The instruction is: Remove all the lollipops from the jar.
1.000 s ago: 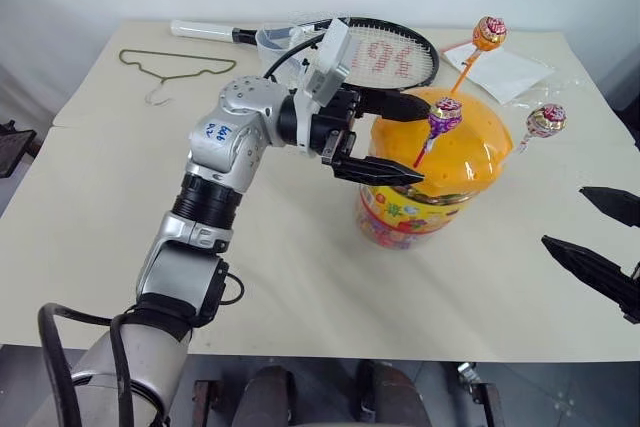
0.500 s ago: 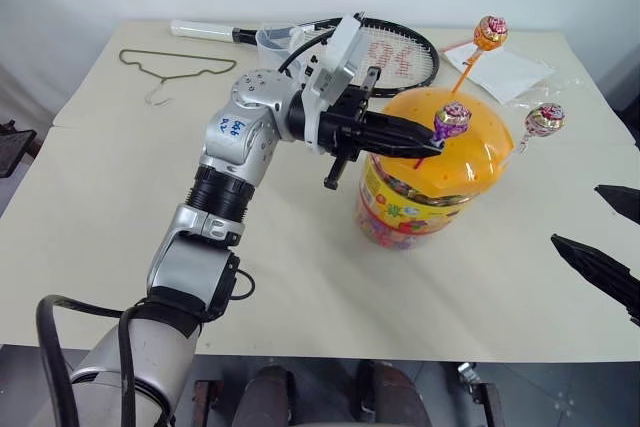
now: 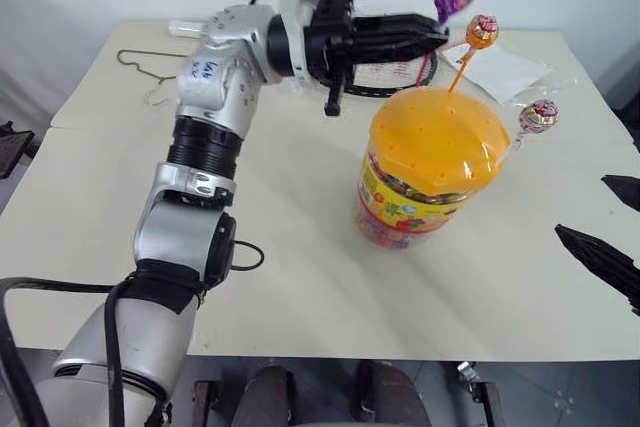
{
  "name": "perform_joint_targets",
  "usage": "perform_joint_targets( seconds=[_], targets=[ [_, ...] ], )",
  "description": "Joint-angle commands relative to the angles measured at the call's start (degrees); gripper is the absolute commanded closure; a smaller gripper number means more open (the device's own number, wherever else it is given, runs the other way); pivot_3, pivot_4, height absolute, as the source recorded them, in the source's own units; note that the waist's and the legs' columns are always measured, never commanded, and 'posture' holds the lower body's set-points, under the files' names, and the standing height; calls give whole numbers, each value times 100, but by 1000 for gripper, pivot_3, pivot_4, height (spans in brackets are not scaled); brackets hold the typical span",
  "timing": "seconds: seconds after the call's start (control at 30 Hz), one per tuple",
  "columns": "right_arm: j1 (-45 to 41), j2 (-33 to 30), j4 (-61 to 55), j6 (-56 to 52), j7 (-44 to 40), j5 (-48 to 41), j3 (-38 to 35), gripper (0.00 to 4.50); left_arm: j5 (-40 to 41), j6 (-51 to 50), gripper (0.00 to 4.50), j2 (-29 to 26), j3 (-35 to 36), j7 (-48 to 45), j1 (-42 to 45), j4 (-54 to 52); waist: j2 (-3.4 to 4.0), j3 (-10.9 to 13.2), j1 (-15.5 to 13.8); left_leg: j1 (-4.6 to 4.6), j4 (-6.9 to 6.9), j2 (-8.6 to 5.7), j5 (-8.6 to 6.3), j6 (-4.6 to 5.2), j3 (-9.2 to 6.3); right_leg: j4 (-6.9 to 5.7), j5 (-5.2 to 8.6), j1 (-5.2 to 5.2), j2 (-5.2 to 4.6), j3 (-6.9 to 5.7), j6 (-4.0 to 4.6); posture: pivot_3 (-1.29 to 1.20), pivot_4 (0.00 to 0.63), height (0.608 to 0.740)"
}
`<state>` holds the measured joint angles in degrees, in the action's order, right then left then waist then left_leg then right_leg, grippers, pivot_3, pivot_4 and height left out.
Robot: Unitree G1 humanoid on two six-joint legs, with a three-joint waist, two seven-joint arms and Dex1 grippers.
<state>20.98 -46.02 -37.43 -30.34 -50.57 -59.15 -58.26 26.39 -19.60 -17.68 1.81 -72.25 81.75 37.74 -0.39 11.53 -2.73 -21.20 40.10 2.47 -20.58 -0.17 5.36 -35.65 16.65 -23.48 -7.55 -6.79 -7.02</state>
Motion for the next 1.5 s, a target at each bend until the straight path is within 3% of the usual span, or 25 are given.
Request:
perform_joint_targets(
  seconds=[0.03,0.27,0.4,0.63,1.1,1.2,1.5],
  targets=[
    [32,-112,-165,23,-38,-197,-146,0,-133,-378,4414,-225,118,465,105,-111,0,0,3,0,0,0,0,0,0,0,0,0,0,1,0,0,150,740],
    [262,-221,-418,-40,-321,-565,-222,0,-1488,-1906,4414,-1509,-856,1447,-888,-588,5,-3,66,11,-7,-1,0,0,0,-2,-1,0,4,11,-3,0,150,740],
    [129,-371,-325,2,-387,-523,-123,0,-1853,-3090,4414,-1750,-1264,1814,-1358,-924,-14,6,45,-2,2,-2,0,0,-1,-4,-2,-2,2,11,-4,0,150,740],
    [-43,-414,-242,-33,-326,-419,157,0,-2256,-4262,4414,-2144,-1630,2235,-1917,-1306,-30,3,0,-4,4,-3,-1,2,-1,-2,-3,-4,3,13,-6,0,150,740],
    [-257,-421,40,17,-415,-145,415,0,-1893,-6407,4414,-3054,-2159,2253,-2394,-2500,-32,2,2,3,6,-3,-1,2,7,-14,-3,-8,2,26,-6,0,150,740],
    [-312,-431,126,31,-458,-83,449,0,-1595,-6863,3777,-3168,-2005,2213,-2304,-2739,-38,-1,-11,1,9,-3,-1,1,7,-18,-3,-9,2,27,-6,0,150,740],
    [-381,-552,290,-43,-631,31,306,0,-1202,-6716,1154,-3853,-2360,2046,-1753,-3216,-39,-1,-20,0,9,-4,-1,2,8,-19,-3,-12,1,31,-5,0,150,740]
  ],
)
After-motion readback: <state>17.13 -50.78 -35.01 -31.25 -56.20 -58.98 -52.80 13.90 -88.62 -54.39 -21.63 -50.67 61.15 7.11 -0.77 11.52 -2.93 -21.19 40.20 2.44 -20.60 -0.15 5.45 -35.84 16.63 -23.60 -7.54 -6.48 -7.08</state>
